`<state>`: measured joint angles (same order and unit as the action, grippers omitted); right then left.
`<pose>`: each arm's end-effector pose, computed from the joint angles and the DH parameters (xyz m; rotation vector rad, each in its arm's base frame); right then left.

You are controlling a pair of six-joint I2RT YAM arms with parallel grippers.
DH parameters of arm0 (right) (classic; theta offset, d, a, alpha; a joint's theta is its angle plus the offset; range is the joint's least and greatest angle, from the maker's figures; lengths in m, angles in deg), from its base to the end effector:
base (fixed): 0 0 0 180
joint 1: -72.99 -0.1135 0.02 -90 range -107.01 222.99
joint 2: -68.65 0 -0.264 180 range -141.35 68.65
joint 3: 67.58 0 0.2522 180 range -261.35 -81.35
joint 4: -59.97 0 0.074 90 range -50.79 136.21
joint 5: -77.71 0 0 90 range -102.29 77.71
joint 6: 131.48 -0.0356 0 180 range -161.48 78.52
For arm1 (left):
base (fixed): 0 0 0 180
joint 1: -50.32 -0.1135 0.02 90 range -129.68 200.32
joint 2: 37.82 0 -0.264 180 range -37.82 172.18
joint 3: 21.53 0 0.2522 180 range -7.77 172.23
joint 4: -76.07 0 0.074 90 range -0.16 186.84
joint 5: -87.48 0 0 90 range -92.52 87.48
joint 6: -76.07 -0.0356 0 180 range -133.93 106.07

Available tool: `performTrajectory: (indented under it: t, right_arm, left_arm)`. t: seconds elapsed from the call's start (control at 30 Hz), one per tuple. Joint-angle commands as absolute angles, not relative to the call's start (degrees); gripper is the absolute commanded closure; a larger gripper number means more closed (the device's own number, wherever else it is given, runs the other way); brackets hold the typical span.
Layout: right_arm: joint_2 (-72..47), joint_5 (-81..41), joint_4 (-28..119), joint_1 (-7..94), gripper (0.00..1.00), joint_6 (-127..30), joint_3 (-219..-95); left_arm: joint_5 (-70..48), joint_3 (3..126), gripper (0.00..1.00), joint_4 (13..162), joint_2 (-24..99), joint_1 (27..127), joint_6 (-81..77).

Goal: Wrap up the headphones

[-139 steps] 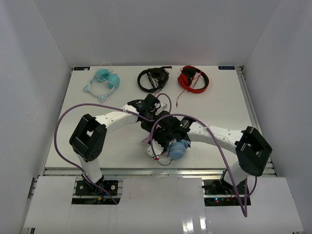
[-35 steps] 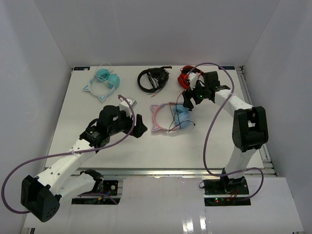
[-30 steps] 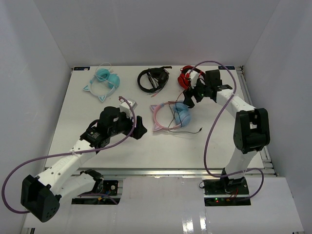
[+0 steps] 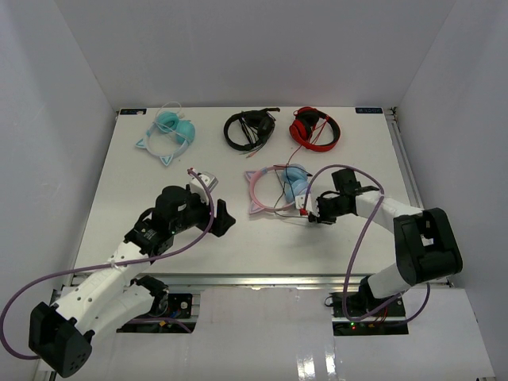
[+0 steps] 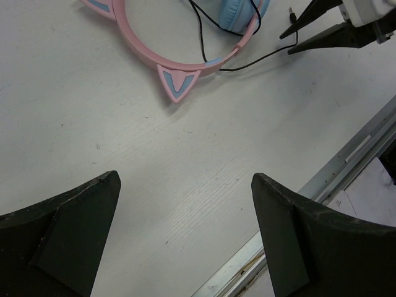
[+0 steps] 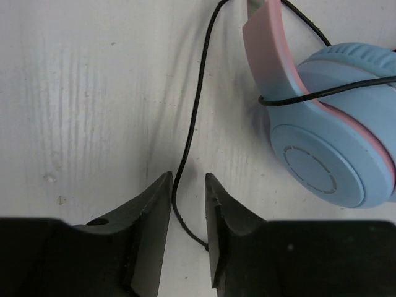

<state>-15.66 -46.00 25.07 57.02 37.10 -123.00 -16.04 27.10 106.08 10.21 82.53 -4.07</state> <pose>0.2449 0.0906 0.1614 -1.9056 1.5262 0.3358 0.1565 -0.1085 0.2591 0.5597 2.0691 -0.6850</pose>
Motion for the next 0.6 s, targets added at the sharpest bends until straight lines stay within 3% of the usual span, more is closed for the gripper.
performTrajectory:
  t: [0.0, 0.27, 0.4, 0.57]
  right_arm:
    - [-17.2, -41.6, 27.3, 55.1, 0.89, 33.8, -125.6]
    - [-4.8, -32.4, 24.1, 51.3, 0.92, 36.0, -128.0]
    - [-0.6, -17.4, 33.7, 42.8, 0.92, 42.6, -125.6]
    - [-7.0, -8.4, 45.8, 36.2, 0.92, 48.6, -124.4]
  left_arm:
    - [-16.9, 26.5, 0.02, 105.0, 8.4, 82.6, -4.8]
    - [-17.9, 26.5, 0.02, 104.5, 7.9, 82.6, -5.0]
    - [-18.2, 26.5, 0.02, 104.4, 8.0, 82.6, -5.0]
    - [-17.9, 26.3, 0.02, 104.4, 8.1, 82.6, -5.0]
